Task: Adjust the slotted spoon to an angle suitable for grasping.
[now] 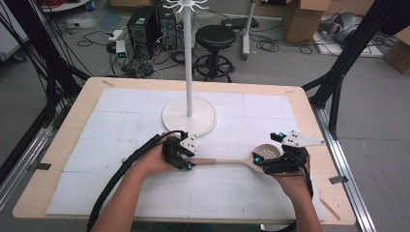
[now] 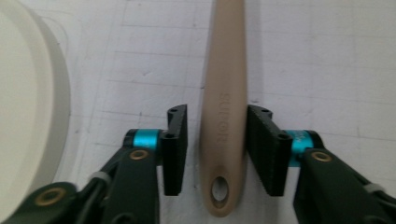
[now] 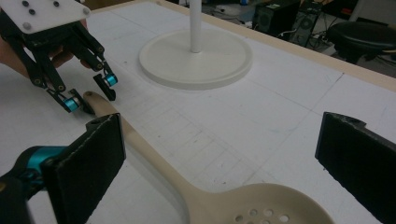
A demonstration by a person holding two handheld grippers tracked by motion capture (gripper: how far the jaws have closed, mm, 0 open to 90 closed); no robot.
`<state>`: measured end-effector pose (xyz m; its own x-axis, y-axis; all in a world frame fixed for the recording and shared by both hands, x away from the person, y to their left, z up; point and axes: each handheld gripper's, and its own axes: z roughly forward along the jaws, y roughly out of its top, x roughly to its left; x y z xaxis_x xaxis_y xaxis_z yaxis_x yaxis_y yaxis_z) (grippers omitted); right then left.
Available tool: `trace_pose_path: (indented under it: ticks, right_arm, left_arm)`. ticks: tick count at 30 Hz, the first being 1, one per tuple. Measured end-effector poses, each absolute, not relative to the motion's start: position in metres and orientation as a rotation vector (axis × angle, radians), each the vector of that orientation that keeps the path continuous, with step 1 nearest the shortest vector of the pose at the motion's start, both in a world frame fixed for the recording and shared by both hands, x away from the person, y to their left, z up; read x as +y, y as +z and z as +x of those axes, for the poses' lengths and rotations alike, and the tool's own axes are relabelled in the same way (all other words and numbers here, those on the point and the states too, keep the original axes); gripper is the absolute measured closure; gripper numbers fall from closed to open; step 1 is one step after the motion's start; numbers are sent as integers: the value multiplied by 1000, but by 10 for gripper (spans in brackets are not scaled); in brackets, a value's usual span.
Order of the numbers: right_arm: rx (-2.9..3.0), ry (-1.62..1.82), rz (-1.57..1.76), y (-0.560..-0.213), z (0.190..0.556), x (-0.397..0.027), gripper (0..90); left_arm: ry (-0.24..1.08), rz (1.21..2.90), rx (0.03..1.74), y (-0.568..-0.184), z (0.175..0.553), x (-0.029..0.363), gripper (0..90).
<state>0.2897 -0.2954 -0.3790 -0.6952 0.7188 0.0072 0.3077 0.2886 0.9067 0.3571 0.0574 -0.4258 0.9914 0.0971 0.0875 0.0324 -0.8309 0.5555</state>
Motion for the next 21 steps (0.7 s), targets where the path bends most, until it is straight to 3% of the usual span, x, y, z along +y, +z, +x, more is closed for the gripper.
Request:
trace_pose_path:
  ticks: [4,13,21]
  right_arm:
    - [2153,1385,934,-379,289,-297,6]
    - [2143,1370,943,-379,284,-304,6]
    - [2123,1370,966,-379,279,-313,6]
  left_arm:
    - [194,2557,132,-425,359,60,513]
    - [258,2558,206,-423,365,69,492]
    - [202,2387,259,-412,360,99,425]
